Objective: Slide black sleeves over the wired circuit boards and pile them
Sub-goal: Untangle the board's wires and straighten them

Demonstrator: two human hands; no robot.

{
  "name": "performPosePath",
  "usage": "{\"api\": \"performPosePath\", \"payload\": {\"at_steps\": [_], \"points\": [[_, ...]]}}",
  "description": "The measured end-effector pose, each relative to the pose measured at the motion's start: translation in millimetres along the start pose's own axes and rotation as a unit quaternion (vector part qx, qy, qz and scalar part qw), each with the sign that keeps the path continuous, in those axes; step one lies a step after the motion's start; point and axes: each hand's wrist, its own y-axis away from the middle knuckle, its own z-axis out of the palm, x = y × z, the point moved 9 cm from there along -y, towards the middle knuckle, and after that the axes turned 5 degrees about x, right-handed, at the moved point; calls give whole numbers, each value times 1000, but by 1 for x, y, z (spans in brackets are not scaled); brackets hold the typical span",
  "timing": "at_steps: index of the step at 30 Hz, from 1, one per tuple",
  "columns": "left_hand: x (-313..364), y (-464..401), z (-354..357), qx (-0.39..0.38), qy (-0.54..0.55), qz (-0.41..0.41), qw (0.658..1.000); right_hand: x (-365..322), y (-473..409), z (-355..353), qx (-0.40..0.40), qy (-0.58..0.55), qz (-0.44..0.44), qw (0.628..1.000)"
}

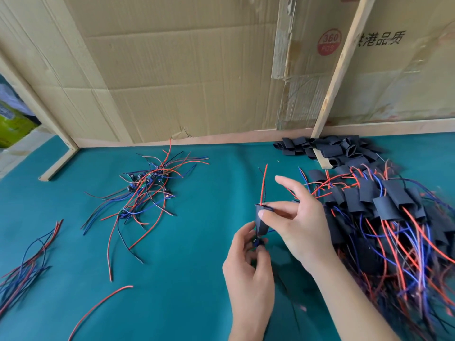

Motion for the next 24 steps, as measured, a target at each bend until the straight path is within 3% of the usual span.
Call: {"api": "performPosePath", "payload": {"at_steps": [12,24], "points": [[3,5,-5,29,27,23,999,-1,2,1,-21,15,-40,999],[3,2,-7,40,37,29,998,10,-5,-8,9,-38,-2,999]]}}
